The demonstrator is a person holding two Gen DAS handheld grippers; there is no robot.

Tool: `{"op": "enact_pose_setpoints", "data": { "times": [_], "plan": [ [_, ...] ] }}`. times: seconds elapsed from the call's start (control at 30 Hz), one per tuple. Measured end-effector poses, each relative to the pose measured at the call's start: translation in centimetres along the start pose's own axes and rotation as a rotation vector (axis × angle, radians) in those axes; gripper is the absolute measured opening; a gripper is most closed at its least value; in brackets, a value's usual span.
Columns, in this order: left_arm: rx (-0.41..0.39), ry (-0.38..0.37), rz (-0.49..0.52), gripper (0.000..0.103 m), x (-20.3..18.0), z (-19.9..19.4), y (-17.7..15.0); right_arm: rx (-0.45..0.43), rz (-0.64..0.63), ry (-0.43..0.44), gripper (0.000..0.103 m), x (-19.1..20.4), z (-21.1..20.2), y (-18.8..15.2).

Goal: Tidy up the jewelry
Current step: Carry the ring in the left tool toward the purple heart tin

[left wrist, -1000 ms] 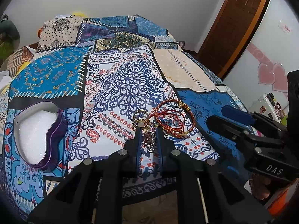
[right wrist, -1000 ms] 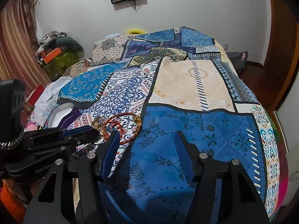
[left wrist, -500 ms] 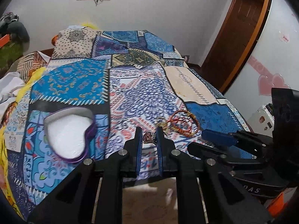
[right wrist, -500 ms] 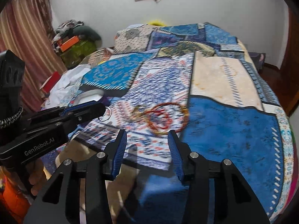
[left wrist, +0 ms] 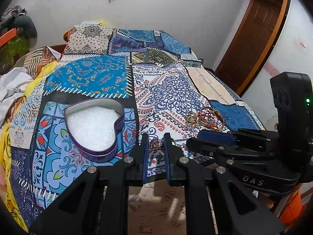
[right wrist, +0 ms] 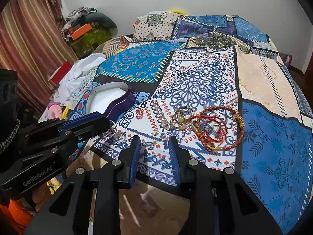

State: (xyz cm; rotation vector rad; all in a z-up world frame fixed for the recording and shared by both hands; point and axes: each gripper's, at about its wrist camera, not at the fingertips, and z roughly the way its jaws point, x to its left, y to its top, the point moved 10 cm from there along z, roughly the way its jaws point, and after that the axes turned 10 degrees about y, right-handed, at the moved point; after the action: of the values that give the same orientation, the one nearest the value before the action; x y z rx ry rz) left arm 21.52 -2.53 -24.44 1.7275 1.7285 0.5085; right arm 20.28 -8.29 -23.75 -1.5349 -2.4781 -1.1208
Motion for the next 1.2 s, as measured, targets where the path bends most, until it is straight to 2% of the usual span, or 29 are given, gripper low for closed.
{"op": "enact_pose_setpoints", "data": {
  "times": [0.4,0.47,0.53,0.87,1.2],
  "plan": [
    [-0.012,-0.018,-0.021,0.013,0.6,0.3,-0.2,0.010,0.018,-0.091,0.027,-1.3,1.0,1.2],
    [-0.011,-0.018,-0.018,0.013,0.7,0.5,-0.1,0.008,0.001,-0.121,0.015,-1.2,1.1,1.2],
    [-0.011,-0.017,-0.017,0.013,0.7,0.5,-0.1,0.008,-0.008,-0.147,0.009,-1.4,1.3,1.2],
    [-0.049,0.006,-0.022,0.013,1.2,-1.3,0.6,-0.022,-0.018,-0.134,0.009,-0.5,0.1,1.5],
    [-0.144,0.070,-0.015,0.013,2.6,-5.2,2.6,-0.128,-0.064,-0.117,0.009,2.5,-3.4,4.3]
  ]
}}
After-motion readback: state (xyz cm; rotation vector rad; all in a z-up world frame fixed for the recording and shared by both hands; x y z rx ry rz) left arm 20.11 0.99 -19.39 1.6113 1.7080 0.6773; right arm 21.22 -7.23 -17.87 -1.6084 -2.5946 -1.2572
